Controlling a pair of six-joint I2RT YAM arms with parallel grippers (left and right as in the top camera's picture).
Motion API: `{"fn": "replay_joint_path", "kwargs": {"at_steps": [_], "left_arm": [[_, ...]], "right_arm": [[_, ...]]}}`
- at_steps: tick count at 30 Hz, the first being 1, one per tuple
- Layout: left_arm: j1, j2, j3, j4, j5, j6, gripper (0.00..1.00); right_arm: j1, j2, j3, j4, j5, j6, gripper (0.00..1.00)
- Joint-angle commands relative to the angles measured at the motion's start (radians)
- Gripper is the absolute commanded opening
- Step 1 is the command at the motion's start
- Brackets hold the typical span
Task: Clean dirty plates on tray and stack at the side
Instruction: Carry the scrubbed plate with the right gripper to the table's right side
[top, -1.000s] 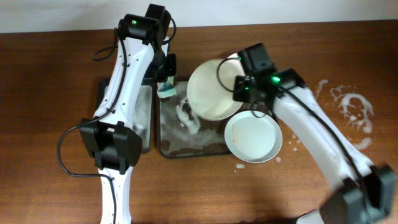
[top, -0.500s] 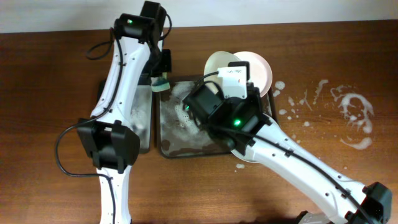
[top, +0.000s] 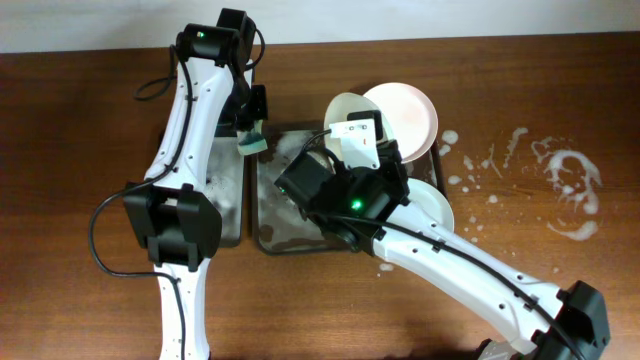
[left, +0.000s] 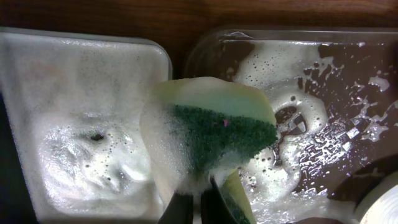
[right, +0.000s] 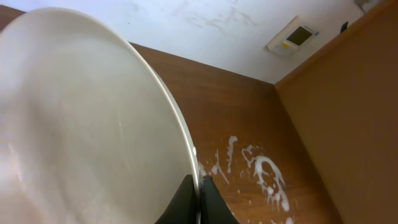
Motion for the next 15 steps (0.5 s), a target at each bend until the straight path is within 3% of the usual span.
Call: {"fn": "replay_joint_path", "kwargs": {"at_steps": [1,5,8,12,15], "left_arm": [[-0.005,0.002,0.012,-0.003,0.013,0.012,0.01],[-0.005,0.002,0.012,-0.003,0.013,0.012,0.01],[-0.005,0.002,0.012,0.001,0.012,0.012,0.01],[-0.005,0.002,0.012,0.002,0.013,0.012,0.01],[-0.005,0.002,0.012,0.001,0.013,0.012,0.01]], "right_arm": [[0.011,-0.029,0.003,-0.007,0.013,0.005,0.04],[0.011,-0.029,0.003,-0.007,0.050,-0.006,0.04],[0.011,-0.028,0.003,0.053,0.307,-0.052,0.04],[0.011,-0.028,0.003,0.297,0.377,-0.407,0.04],[0.012,-0.028,0.003,0.374,0.379,-0.503,0.04]]}}
